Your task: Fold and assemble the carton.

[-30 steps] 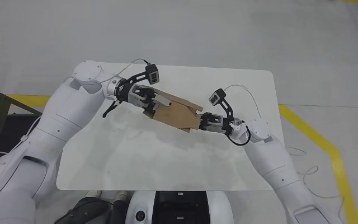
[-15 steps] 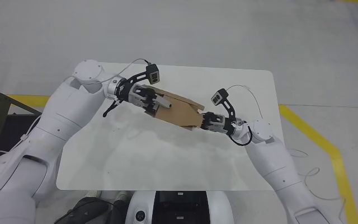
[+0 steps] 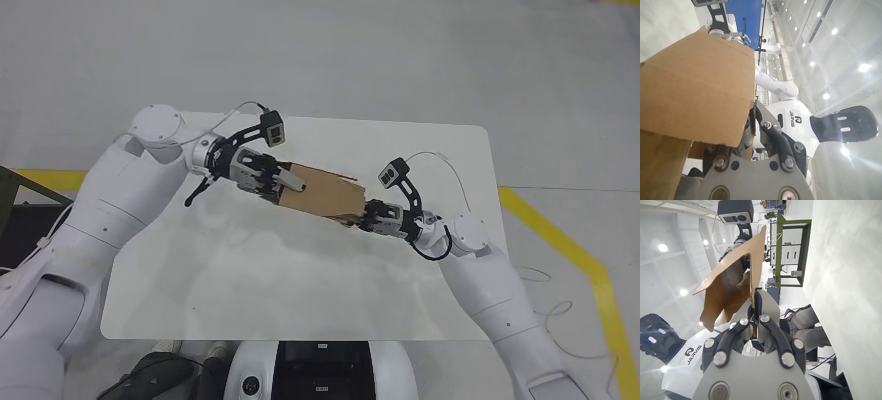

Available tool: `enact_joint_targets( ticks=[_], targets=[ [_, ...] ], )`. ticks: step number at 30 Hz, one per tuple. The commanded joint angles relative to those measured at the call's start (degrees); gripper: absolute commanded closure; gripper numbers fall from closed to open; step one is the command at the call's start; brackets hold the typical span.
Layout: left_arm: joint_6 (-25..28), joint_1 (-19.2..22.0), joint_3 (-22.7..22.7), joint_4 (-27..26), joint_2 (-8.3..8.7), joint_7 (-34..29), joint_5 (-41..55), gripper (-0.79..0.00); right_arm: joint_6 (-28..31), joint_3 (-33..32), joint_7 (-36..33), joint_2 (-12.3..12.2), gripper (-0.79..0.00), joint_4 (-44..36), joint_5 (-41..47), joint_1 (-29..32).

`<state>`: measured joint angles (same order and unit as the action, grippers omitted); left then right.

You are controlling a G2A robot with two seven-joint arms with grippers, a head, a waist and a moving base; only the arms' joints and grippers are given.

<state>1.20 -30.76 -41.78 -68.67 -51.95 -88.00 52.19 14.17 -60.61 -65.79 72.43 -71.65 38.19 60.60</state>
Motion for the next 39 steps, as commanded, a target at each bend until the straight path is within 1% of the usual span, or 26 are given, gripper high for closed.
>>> enact_joint_targets(
  ticks=[1,6,9,15,20,23,30,39],
  targets=[
    [0.2,0.1,-0.3,0.2,0.03,0.0,0.0,0.0,0.0,0.0,0.2,0.0,-0.785,-0.1,0.0,0.1],
    [0.9,0.2,-1.4,1.0,0.17,0.0,-0.4,0.0,0.6,-0.5,0.9,-0.1,-0.785,-0.6,0.0,0.4],
    [0.9,0.1,-2.3,1.5,0.25,0.0,1.1,0.0,1.3,-1.0,1.2,-0.1,-0.785,-0.8,0.3,0.5],
    [0.2,-0.5,-3.3,0.8,0.65,0.0,3.4,0.0,3.3,-2.0,2.9,-0.2,-0.785,0.4,0.5,1.1],
    [-1.8,-1.0,-2.5,-1.4,1.2,0.0,4.8,0.0,4.9,-1.8,3.1,0.1,-0.785,2.0,1.2,1.1],
    [-3.3,-1.3,-1.8,-3.1,1.52,0.0,7.4,0.0,6.3,-1.0,3.3,0.3,-0.785,3.2,0.5,0.7],
    [-4.1,-1.1,0.0,-4.9,2.38,0.0,9.0,0.0,8.3,1.2,2.7,1.1,-0.785,4.8,0.7,-0.4],
    [-3.9,0.2,2.7,-4.0,2.63,0.0,9.5,0.0,8.9,1.9,1.2,1.5,-0.785,3.7,1.6,-0.8]
  ],
)
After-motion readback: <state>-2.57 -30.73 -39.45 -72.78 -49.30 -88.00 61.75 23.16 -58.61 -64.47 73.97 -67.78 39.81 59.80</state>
